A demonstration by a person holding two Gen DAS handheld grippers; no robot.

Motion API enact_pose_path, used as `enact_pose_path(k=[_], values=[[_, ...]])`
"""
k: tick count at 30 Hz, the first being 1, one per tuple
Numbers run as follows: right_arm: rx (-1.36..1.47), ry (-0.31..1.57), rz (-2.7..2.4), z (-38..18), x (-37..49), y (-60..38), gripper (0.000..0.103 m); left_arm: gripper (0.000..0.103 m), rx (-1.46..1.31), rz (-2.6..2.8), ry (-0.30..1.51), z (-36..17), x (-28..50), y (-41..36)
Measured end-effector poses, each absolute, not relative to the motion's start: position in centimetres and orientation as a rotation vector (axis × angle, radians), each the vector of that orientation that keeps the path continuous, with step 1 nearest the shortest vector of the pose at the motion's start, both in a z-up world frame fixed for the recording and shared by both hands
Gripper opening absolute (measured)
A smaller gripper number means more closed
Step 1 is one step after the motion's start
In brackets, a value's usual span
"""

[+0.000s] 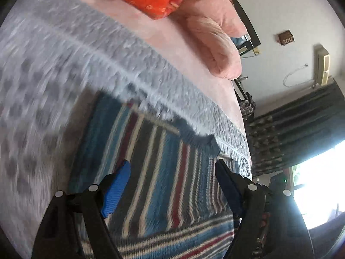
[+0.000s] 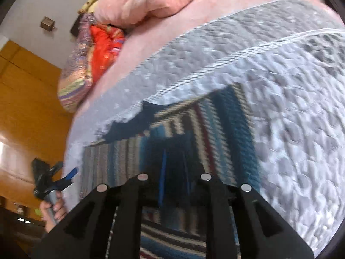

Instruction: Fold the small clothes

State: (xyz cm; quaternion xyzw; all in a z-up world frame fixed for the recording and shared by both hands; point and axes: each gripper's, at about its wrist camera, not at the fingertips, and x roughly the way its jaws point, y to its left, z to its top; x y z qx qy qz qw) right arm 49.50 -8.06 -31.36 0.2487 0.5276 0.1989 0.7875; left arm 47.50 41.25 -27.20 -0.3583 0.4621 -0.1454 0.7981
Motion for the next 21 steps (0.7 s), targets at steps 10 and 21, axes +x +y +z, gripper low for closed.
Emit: enact_pose_path(k=[10,21], values=[[0.516,1.261,0.462,-34.6,50.1,-6.2,0.007,0.07,-0.671,-0.227,1.118,-29.9,49.9,41.6],[0.518,1.293,0.508,-34.9,46.4,-6.4,0.007,0.064,-0.565,-0.294,1.17,-30.7,43.0,39.9]])
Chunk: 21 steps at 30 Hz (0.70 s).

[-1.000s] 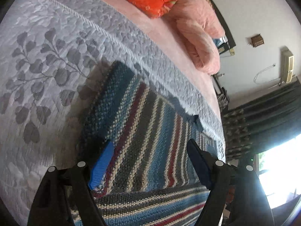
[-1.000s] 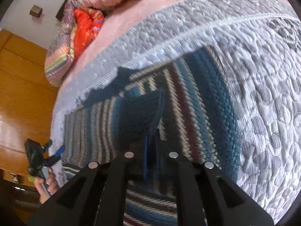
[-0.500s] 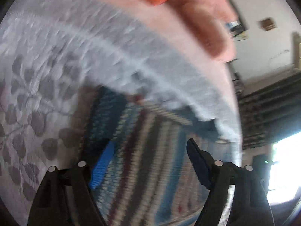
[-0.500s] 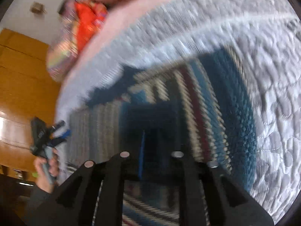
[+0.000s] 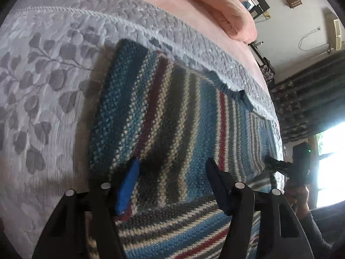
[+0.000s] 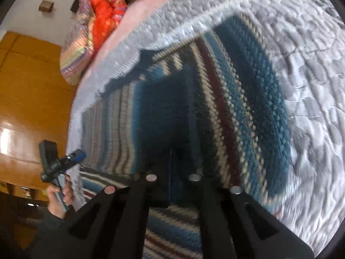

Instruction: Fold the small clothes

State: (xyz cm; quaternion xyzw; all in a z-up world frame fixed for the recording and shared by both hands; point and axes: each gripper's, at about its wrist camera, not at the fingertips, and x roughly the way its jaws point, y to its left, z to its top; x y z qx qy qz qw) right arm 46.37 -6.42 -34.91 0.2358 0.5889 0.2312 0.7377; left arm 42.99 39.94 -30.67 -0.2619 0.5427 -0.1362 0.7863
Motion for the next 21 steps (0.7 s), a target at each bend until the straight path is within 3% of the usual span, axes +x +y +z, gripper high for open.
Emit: enact_pose_path(k=[4,9,12,14,19,21], values=[[0.554,1.23,0.473,-32.6,43.5,-10.0,0.007,0.073,-0.63,-0.367,1.127,-28.8,39.0,40.0],[0.563,1.292,0.379,-36.1,43.4,-11.6,0.0,0.073,-0.605,-0.29,1.183,-31.9,37.1,40.0],[0.586,1.261,0.408,-33.8,42.3,-11.3,0.011,0.074,-0.651,-0.283,1.194,-30.6,35.7,39.9],[0.585,1.249,0.416,-32.0,40.5,-11.7,0.013,0.076,-0.681,-0.311,1.195,-29.6,33.7,40.0],[0.565,1.355,0.393,-30.7,30.8,-14.5,0.044,0.08,-0.735,-0.354,1.291,-28.3,24.6,40.7],[0.558,1.408,0.35,-31.3,26.3,-15.9,0.045,0.081,-0.739,-0.334,1.343,-28.7,21.7,41.4]])
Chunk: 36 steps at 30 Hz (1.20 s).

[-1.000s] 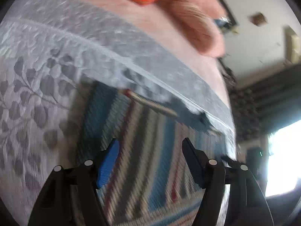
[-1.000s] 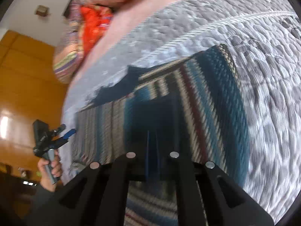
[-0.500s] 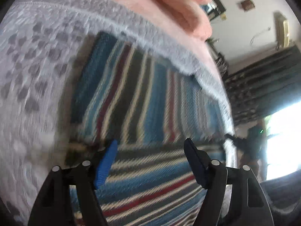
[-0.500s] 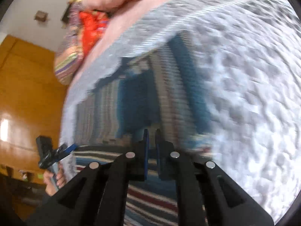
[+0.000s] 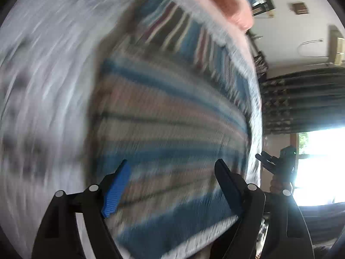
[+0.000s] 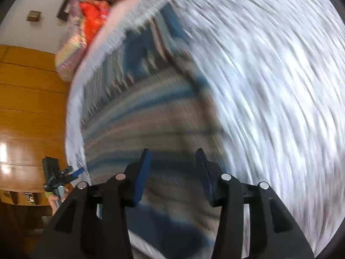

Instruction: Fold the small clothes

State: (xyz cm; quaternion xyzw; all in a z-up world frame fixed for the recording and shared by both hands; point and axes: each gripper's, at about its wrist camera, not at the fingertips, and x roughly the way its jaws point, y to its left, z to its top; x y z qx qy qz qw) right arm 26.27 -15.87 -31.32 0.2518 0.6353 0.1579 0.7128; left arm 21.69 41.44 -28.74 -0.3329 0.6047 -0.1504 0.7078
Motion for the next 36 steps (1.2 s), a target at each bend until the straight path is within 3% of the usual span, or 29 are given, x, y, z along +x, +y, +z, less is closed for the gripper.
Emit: enact_pose_path(k=[5,11,22,25,26,27,28,30,31,36], values=[[0.559,1.514,0.218,-33.6,18.8,-17.7,0.048,0.082,-0.787,-0.253,1.448,-31.2,15.1,42.4],[0.443,1.53,0.208,-33.6,16.0,-14.5,0.065,0.088,-0.774,-0.214,1.519,-33.0,13.0,40.2],[0.635,1.539,0.323,-32.9,12.6,-10.5,0.063,0.086,-0.884,-0.279,1.488,-33.1,11.2,37.5],[0.71,1.53,0.293,-33.5,11.6,-11.7,0.054,0.075,-0.911,-0.258,1.468,-32.9,10.5,37.5],[0.73,1.529,0.287,-33.7,11.4,-12.0,0.051,0.065,-0.919,-0.255,1.468,-33.0,10.3,37.6],[0.745,1.529,0.291,-34.0,11.2,-12.0,0.039,0.057,-0.924,-0.244,1.478,-33.1,10.1,37.5],[0.744,1.529,0.296,-34.2,11.1,-11.8,0.024,0.04,-0.929,-0.222,1.502,-33.5,9.9,37.6],[0.727,1.516,0.293,-34.3,10.8,-11.8,0.008,0.023,-0.941,-0.189,1.506,-34.0,9.5,37.9],[0.738,1.504,0.296,-34.1,10.6,-12.1,0.007,0.012,-0.957,-0.171,1.495,-33.9,9.2,38.3],[0.804,1.393,0.369,-31.1,10.0,-13.9,0.006,0.008,-1.016,-0.211,1.382,-31.6,8.3,39.0]])
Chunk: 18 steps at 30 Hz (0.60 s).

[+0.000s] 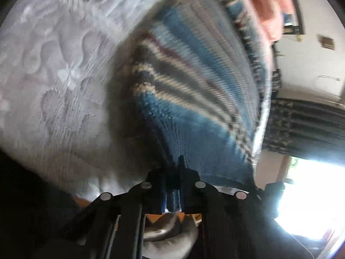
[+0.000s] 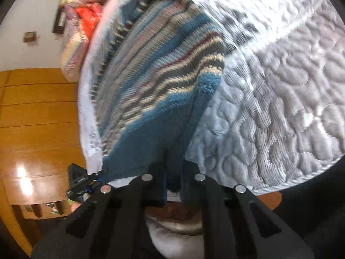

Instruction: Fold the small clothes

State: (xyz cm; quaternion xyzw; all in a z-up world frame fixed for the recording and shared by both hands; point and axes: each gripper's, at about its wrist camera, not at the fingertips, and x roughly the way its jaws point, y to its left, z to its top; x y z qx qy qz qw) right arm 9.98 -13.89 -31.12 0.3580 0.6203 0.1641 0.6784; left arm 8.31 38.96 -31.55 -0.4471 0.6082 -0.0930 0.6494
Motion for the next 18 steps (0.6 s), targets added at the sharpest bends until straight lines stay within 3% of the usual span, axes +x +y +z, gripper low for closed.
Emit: enact_pose_path(k=[7,18], values=[[0.842,1.245,0.483,-25.1,10.6,-14.7,0.006,0.008,-1.057,-0.316,1.176,-24.4,8.1,40.4],[0.8,1.169,0.534,-20.5,15.5,-14.2,0.006,0.008,-1.016,-0.356,1.094,-18.2,13.9,40.4]])
